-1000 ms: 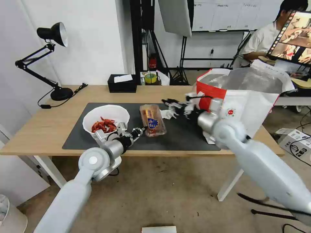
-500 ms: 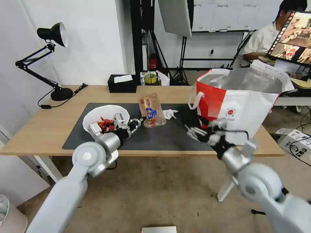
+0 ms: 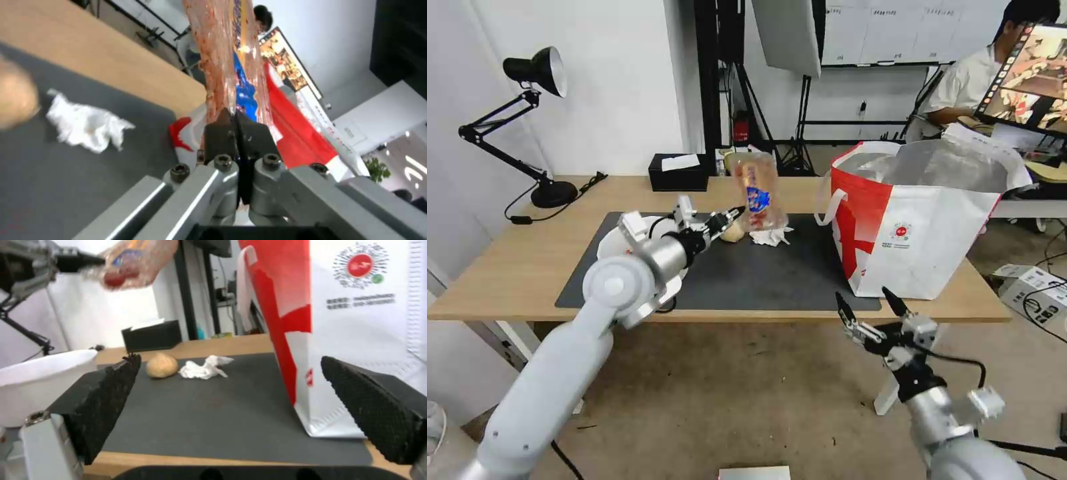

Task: Pick up the trash from the table and place it into the takeout bag.

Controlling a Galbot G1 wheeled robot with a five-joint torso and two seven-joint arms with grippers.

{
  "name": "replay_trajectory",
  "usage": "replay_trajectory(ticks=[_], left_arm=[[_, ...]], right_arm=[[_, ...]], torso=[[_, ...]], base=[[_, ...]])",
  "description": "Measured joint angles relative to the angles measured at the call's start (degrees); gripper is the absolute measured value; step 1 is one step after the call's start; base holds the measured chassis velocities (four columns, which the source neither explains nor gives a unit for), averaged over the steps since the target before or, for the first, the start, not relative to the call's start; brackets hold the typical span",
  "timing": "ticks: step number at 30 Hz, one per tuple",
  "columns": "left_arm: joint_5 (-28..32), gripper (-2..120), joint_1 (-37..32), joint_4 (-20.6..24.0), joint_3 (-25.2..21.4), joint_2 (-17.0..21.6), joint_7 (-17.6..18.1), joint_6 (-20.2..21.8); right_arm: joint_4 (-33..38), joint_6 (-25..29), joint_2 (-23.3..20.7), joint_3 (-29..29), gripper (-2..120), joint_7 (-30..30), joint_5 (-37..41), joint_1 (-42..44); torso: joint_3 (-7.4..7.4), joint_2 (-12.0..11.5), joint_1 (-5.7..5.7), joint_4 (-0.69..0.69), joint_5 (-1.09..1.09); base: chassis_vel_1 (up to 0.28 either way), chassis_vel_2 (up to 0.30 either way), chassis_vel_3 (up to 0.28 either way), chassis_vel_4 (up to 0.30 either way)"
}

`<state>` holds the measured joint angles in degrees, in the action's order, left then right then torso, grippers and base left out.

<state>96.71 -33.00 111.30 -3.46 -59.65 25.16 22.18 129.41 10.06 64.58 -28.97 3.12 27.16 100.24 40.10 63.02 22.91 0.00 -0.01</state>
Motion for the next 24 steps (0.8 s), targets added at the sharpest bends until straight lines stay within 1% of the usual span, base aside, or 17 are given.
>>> replay_trajectory(ticks=[1,3,4,7,8,11,12,14,15,17,18,21,22,24], left_arm=[[0.00,0,0.00,0.00,0.00,0.00,0.00,0.00],[0.40,0,3.78,-1.56,2.40,-0.14,-0.02,-0.21],[0.40,0,3.78,-1.56,2.40,-0.14,-0.02,-0.21],[0.79,0,11.36,-5.26,7.50,-1.83,-0.04,-0.42],[0.79,0,11.36,-5.26,7.50,-1.83,-0.04,-0.42],[0.67,0,17.13,-9.31,11.40,-4.71,-0.03,-0.69],[0.67,0,17.13,-9.31,11.40,-4.71,-0.03,-0.69],[0.05,0,20.24,-12.07,13.52,-7.16,0.10,-0.94],[0.05,0,20.24,-12.07,13.52,-7.16,0.10,-0.94],[-0.74,0,23.72,-15.50,15.62,-10.21,0.19,-1.32],[-0.74,0,23.72,-15.50,15.62,-10.21,0.19,-1.32],[-2.20,0,27.80,-19.78,17.75,-14.14,0.29,-1.59],[-2.20,0,27.80,-19.78,17.75,-14.14,0.29,-1.59],[-4.42,0,30.17,-22.84,19.19,-17.12,0.44,-1.81]], right_arm=[[0.00,0.00,0.00,0.00,100,0.00,0.00,0.00],[-0.34,1.12,1.48,0.08,100,-0.07,-1.58,0.78],[-0.34,1.12,1.48,0.08,100,-0.07,-1.58,0.78],[-1.29,3.37,4.23,0.20,100,-0.19,-4.71,2.22],[-1.29,3.37,4.23,0.20,100,-0.19,-4.71,2.22],[-2.73,5.29,6.18,0.97,100,-0.36,-6.61,3.38],[-2.73,5.29,6.18,0.97,100,-0.36,-6.61,3.38],[-3.58,6.43,6.94,1.76,100,-0.50,-7.64,3.98],[-3.58,6.43,6.94,1.76,100,-0.50,-7.64,3.98],[-4.33,7.01,7.46,2.33,100,-0.77,-8.10,4.26],[-4.33,7.01,7.46,2.33,100,-0.77,-8.10,4.26],[-4.78,7.17,7.63,2.58,100,-0.84,-8.09,4.26],[-4.78,7.17,7.63,2.58,100,-0.84,-8.09,4.26],[-5.05,7.17,7.51,2.61,100,-0.85,-7.95,4.15]], torso=[[0.00,0.00,0.00,0.00,0.00],[0.00,0.00,0.00,0.01,0.01],[0.00,0.00,0.00,0.01,0.01],[0.00,0.00,0.01,0.00,0.01],[0.00,0.00,0.01,0.00,0.01],[0.01,0.00,0.01,0.00,0.01],[0.01,0.00,0.01,0.00,0.01],[0.01,0.00,0.01,0.00,0.01],[0.01,0.00,0.01,0.00,0.01],[0.00,0.00,0.01,0.00,0.02],[0.00,0.00,0.01,0.00,0.02],[0.01,0.00,0.01,0.00,0.02],[0.01,0.00,0.01,0.00,0.02],[0.00,0.00,0.01,0.00,0.03]], base=[[0.000,0.000,0.000,0.000],[0.000,0.000,0.000,0.000],[0.000,0.000,0.000,0.000],[0.000,0.000,0.000,0.000],[0.000,0.000,0.000,0.000],[0.000,0.000,0.000,0.000],[0.000,0.000,0.000,0.000],[0.000,0.000,0.000,0.000],[0.000,0.000,0.000,0.000],[0.000,0.000,0.000,0.000],[0.000,0.000,0.000,0.000],[0.000,0.000,0.000,0.000],[0.000,0.000,0.000,0.000],[0.000,0.000,0.000,0.000]])
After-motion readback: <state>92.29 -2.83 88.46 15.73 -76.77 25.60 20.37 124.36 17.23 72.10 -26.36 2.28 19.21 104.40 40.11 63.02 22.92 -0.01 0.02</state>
